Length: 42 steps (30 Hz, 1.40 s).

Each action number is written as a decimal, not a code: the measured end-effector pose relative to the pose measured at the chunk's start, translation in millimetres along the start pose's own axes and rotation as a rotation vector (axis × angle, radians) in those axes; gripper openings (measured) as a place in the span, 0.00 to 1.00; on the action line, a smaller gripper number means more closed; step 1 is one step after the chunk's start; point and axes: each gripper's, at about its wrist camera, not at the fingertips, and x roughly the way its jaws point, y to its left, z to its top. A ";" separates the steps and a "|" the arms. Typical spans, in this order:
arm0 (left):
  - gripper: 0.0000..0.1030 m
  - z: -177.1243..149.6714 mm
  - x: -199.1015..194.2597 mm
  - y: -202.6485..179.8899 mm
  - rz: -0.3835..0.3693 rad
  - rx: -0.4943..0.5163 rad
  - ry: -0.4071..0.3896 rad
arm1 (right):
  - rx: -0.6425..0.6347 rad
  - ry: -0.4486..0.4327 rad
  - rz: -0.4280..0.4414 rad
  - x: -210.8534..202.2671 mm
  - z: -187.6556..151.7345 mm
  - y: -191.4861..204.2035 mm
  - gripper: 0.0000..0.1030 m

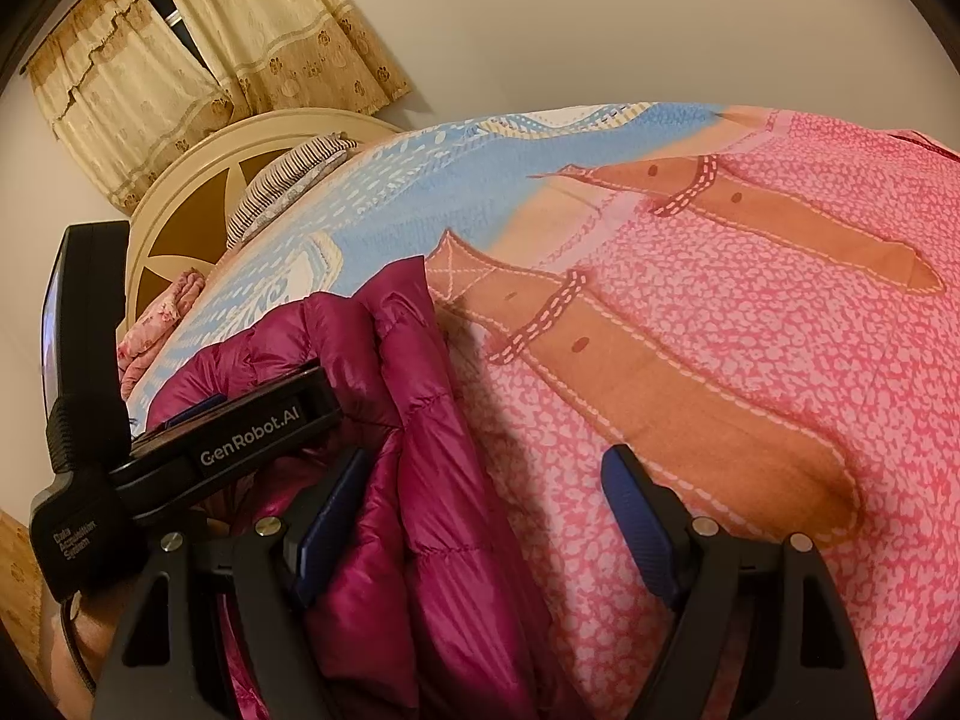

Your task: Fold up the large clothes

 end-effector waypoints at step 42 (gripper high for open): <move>1.00 -114.6 -82.8 119.7 -0.265 -0.353 -0.068 | -0.159 0.171 0.320 2.2 32.8 -5.7 0.87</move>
